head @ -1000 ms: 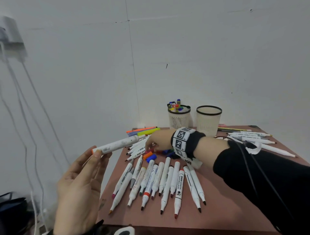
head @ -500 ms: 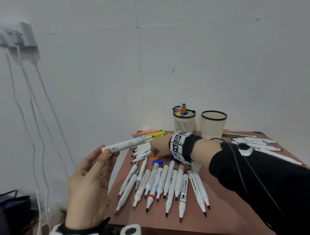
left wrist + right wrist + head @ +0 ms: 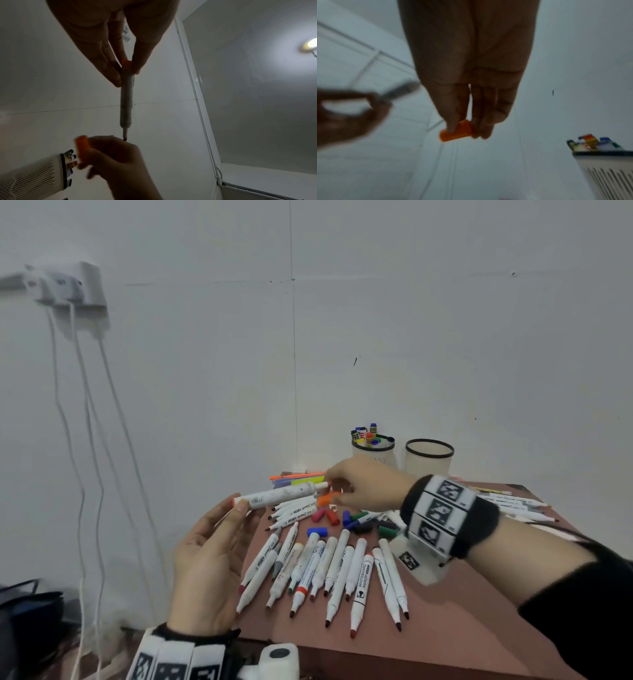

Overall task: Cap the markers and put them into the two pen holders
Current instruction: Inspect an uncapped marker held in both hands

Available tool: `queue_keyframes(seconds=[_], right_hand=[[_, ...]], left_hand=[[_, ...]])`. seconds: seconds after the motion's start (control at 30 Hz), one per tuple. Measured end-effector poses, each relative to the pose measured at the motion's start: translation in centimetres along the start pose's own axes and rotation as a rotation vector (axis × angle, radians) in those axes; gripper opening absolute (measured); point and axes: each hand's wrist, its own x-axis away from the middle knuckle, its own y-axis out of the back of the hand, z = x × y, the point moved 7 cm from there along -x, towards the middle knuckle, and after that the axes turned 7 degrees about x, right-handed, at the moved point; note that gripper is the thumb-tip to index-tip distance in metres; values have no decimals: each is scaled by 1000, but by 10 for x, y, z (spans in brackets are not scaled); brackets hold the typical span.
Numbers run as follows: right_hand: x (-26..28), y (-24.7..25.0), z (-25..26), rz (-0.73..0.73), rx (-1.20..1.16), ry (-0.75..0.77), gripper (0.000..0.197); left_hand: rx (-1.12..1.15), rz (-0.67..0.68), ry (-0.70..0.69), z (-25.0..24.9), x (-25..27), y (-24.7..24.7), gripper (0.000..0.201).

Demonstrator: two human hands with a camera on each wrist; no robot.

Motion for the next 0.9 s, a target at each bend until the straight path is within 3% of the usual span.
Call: queue_keyframes(seconds=[0.1, 0.33, 0.47, 0.63, 0.9], right_hand=[[39, 19, -8, -162, -157, -135, 16], [137, 11, -36, -416, -683, -411, 9], [180, -4, -46, -589, -868, -501, 18], [209, -18, -49, -722, -963, -538, 28], [221, -22, -45, -801, -1050, -491, 29]], left_hand=[[5, 22, 15, 3, 9, -5, 9], [-60, 103, 93, 25, 32, -14, 16], [-90, 178, 155, 43, 47, -24, 27], [-149, 234, 225, 62, 61, -32, 36], [-185, 279, 252, 67, 68, -34, 36]])
